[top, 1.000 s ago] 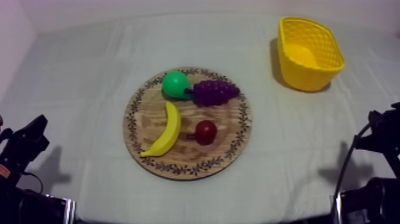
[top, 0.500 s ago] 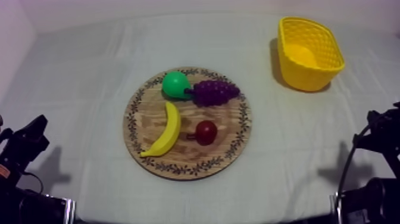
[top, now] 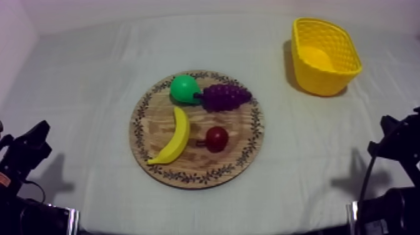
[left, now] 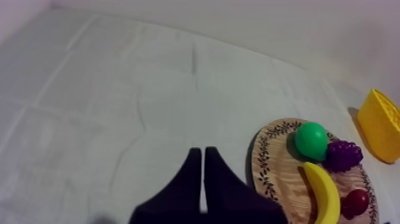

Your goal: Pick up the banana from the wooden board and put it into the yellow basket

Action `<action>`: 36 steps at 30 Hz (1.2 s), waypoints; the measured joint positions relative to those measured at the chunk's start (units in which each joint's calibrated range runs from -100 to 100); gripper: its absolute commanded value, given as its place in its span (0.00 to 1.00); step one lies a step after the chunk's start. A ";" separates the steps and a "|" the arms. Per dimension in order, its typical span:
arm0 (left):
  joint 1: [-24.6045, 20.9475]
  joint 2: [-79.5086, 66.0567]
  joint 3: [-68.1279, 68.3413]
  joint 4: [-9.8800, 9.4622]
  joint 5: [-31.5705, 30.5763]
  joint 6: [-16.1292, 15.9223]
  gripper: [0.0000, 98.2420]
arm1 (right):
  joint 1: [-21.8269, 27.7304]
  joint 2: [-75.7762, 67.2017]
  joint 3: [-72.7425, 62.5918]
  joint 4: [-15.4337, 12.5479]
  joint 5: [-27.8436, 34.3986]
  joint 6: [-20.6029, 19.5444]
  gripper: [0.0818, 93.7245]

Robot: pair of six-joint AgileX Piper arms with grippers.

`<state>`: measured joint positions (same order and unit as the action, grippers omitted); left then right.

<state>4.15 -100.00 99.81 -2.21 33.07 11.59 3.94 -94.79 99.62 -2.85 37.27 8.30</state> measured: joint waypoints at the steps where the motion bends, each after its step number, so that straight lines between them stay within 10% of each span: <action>1: 0.00 0.00 0.00 0.00 0.00 0.00 0.00 | -0.28 0.76 -0.27 -0.09 -0.33 0.00 0.01; 8: 0.00 0.00 0.00 0.00 -0.02 0.00 0.00 | -1.50 9.80 -9.52 -0.47 0.15 -3.19 0.01; 36: 0.00 0.00 0.00 0.00 0.00 0.00 0.00 | -17.49 60.75 -78.60 -6.88 38.21 -10.66 0.01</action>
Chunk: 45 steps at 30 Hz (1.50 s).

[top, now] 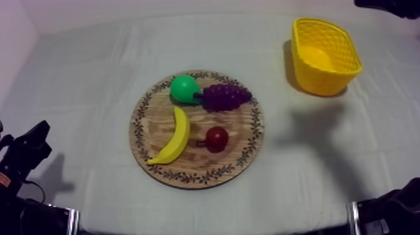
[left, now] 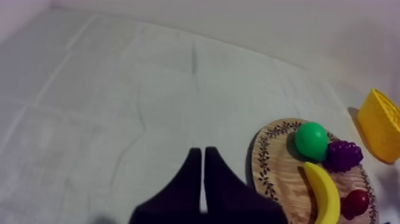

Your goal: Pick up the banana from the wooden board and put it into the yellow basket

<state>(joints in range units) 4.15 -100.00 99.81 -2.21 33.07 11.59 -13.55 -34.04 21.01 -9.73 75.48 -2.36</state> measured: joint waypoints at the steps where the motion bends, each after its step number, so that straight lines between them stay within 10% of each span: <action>1: 0.00 0.00 0.00 0.00 0.00 0.00 0.00 | -1.15 0.93 -0.84 0.14 0.53 -0.61 0.01; 18: 0.00 0.00 0.00 0.00 0.00 0.00 0.00 | -19.82 18.58 -3.64 2.18 -3.97 -9.63 0.01; 36: 0.00 0.00 0.00 0.00 -0.06 0.00 0.00 | -22.26 38.74 -12.44 3.29 -4.54 -15.04 0.05; 45: 0.00 0.00 0.00 0.00 -0.06 0.00 0.00 | -22.57 44.54 -12.91 3.10 -5.55 -16.33 0.60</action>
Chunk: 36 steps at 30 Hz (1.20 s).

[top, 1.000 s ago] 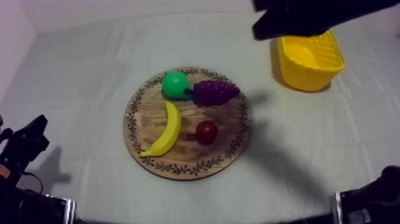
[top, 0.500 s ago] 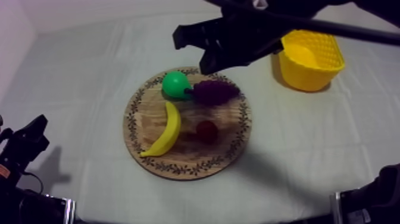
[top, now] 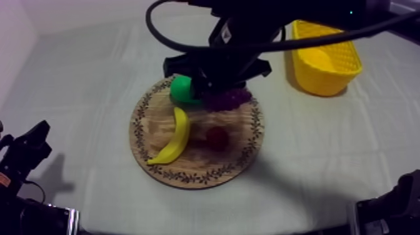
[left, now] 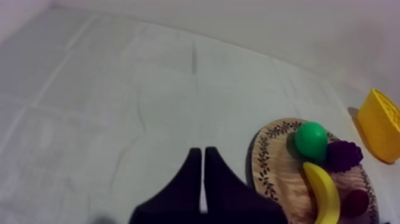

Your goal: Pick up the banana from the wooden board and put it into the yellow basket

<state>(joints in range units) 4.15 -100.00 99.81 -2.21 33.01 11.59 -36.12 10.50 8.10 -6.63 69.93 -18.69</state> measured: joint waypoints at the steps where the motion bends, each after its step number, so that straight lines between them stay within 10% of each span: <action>1: 0.00 0.00 0.00 0.00 0.00 0.00 0.00 | 0.00 0.16 0.11 -0.28 -0.47 -0.04 0.64; 9: 0.00 0.00 0.00 0.00 0.00 0.00 0.00 | -0.45 5.44 -2.69 -2.01 -1.12 0.42 0.79; 36: 0.00 0.00 0.00 0.00 0.06 0.00 0.00 | 1.22 34.56 -25.54 -7.30 10.05 3.65 0.76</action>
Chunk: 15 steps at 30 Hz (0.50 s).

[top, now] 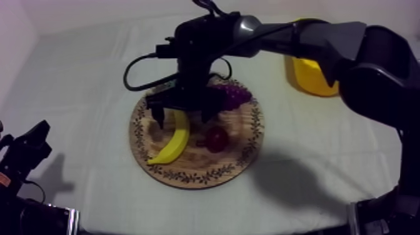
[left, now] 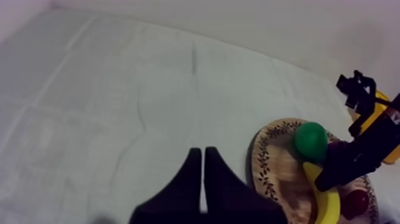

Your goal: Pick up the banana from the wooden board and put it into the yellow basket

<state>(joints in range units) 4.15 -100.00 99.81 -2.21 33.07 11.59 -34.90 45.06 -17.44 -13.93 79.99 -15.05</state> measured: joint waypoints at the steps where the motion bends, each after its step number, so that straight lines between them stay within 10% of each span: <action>1: 0.00 0.00 0.00 0.00 0.00 0.00 0.00 | 0.00 0.47 -0.34 -0.23 0.30 0.04 0.75; 15: 0.00 0.00 0.00 0.00 0.00 0.00 0.00 | -0.44 2.76 -0.51 -0.17 0.69 1.06 0.42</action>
<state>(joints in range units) 4.15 -100.00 99.81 -2.21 33.07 11.59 -35.34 47.82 -17.95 -14.10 80.68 -13.99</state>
